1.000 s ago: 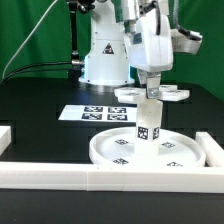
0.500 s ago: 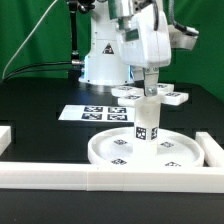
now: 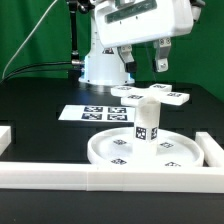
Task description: Assemble round table
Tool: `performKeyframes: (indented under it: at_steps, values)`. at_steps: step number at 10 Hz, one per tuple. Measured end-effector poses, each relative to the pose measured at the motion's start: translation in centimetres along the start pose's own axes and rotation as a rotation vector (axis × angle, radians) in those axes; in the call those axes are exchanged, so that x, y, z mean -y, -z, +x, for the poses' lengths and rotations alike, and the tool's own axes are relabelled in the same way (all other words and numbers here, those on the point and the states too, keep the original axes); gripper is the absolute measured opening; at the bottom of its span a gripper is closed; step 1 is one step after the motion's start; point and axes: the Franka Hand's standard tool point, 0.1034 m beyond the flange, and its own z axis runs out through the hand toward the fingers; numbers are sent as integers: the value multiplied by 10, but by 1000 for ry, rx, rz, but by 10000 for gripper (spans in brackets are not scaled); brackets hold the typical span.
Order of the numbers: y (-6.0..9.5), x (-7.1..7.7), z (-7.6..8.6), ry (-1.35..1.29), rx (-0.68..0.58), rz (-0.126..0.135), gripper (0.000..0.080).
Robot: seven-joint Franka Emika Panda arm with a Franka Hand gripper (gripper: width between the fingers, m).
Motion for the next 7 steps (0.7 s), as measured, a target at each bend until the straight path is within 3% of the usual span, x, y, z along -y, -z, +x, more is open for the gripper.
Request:
performKeyframes:
  at_steps: [1, 2, 7]
  values:
    - [-7, -2, -1, 187, -6, -30, 649]
    - [-12, -2, -2, 309, -4, -42, 649]
    - [-16, 2, 2, 703, 7, -55, 649]
